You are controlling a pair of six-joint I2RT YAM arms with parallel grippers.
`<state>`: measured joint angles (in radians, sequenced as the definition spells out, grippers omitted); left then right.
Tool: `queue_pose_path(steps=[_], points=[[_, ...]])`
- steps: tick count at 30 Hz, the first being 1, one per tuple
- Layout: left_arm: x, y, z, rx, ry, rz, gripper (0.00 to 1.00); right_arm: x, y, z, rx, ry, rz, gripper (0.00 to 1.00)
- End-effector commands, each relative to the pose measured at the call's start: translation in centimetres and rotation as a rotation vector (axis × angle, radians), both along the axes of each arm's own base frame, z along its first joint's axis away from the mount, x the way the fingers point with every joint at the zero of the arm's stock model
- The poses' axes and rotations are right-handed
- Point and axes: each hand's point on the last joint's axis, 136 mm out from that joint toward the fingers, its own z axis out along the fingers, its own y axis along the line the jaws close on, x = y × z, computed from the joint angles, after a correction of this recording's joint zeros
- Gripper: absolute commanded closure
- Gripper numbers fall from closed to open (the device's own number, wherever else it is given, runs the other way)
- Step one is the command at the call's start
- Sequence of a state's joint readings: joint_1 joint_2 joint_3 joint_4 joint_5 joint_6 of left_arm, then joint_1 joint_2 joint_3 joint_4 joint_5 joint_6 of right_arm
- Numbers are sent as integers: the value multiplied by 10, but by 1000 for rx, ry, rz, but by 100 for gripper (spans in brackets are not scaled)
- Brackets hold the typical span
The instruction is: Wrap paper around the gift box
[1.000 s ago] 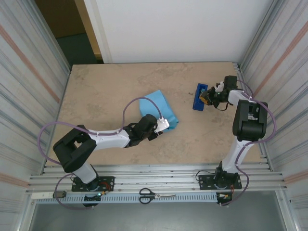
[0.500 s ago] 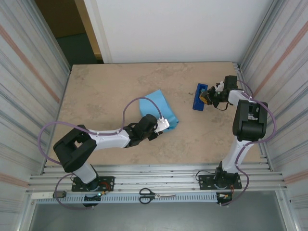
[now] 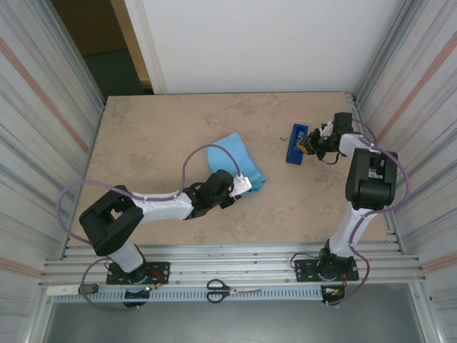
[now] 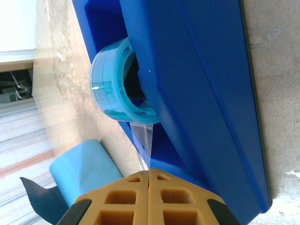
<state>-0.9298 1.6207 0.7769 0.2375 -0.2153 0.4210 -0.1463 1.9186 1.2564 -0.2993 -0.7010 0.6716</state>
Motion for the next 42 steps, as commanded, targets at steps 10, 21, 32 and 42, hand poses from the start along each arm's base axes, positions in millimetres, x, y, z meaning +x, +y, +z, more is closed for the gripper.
queue_pose_path(steps=[10,21,32,42], points=[[-28,26,-63,154,174,3,57,5,2,30,40,-44,5,100],[-28,26,-65,157,178,4,56,8,8,58,96,-84,7,100],[-29,28,-68,164,182,7,56,-31,19,54,125,-26,19,100],[-28,27,-66,160,177,6,57,-87,35,30,128,38,24,100]])
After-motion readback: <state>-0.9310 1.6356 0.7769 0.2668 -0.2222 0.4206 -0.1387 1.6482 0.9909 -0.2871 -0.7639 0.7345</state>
